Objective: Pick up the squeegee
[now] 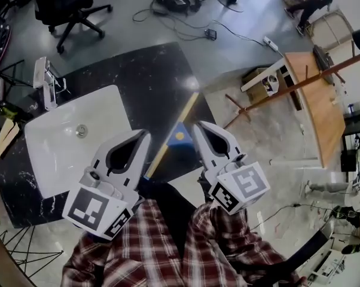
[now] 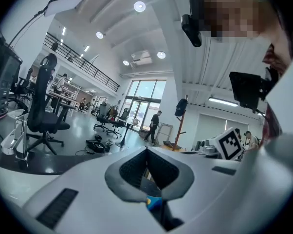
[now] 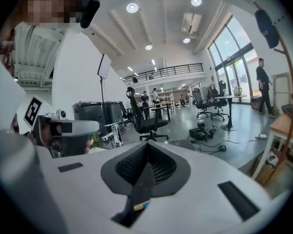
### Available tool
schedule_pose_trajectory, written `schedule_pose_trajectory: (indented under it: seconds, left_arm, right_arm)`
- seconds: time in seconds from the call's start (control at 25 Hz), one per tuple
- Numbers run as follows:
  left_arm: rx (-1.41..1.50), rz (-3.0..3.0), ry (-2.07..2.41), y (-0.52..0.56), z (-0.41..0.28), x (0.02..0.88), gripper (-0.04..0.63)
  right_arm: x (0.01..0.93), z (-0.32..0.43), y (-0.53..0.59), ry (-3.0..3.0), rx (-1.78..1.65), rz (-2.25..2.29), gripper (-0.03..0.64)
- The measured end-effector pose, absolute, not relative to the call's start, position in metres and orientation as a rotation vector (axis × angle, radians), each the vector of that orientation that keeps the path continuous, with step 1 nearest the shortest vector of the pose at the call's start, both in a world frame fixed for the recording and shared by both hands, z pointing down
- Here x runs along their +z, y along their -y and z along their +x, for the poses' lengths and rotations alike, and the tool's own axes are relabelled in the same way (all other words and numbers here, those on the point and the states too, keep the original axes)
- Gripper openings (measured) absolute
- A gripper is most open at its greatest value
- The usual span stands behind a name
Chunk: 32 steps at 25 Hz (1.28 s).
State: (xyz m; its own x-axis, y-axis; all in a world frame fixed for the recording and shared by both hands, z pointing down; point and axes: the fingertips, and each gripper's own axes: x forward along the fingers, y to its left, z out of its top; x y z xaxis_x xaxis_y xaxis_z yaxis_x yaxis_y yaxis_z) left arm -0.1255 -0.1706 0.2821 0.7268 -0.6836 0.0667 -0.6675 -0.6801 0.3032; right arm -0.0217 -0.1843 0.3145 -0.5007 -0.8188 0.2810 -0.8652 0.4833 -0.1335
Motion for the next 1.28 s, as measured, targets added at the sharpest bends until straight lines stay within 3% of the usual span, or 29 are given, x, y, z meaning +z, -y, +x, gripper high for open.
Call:
schedule_pose_trajectory:
  seconds: [0.6, 0.92, 1.28]
  left_arm:
    - [-0.123, 2.614, 1.037, 0.181, -0.109, 0.277, 0.009]
    - [-0.140, 2.612, 1.071, 0.187, -0.105, 0.271, 0.009]
    - [-0.124, 2.602, 1.081, 0.189, -0.100, 0.275, 0.009]
  right_arm:
    - [0.315, -0.005, 0.192, 2.526, 0.362, 1.334, 0.017]
    - [0.304, 0.007, 0.198, 2.565, 0.311, 1.296, 0.206]
    - [0.348, 0.009, 0.195, 2.393, 0.227, 0.931, 0.219]
